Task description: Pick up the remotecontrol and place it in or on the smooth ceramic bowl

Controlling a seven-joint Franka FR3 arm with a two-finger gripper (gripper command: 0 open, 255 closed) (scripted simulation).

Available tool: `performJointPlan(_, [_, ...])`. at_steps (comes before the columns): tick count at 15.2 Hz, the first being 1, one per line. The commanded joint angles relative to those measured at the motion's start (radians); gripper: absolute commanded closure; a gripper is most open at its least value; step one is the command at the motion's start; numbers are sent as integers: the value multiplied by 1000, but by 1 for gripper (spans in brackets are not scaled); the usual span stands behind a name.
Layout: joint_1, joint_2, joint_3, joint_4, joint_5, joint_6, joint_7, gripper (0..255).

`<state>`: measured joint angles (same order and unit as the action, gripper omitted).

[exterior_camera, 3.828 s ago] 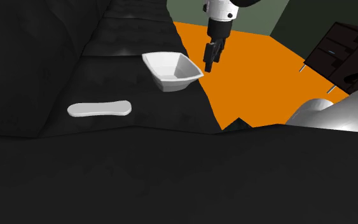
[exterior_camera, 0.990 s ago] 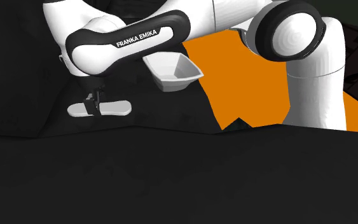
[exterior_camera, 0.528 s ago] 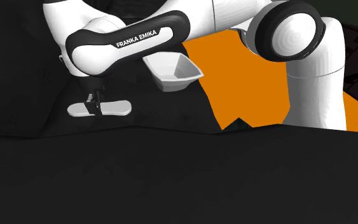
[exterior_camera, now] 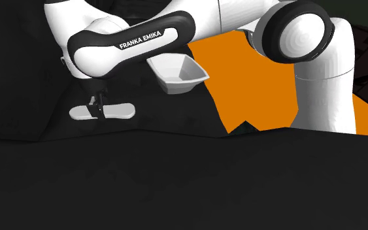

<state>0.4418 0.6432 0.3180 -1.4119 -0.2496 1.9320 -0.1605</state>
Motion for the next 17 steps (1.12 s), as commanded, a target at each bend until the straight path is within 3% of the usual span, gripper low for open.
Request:
performJointPlan(1, [0,-5,1,5,2,-10,-1,255])
performJointPlan(17, [6,-57,13,141,23,-193,-24,255])
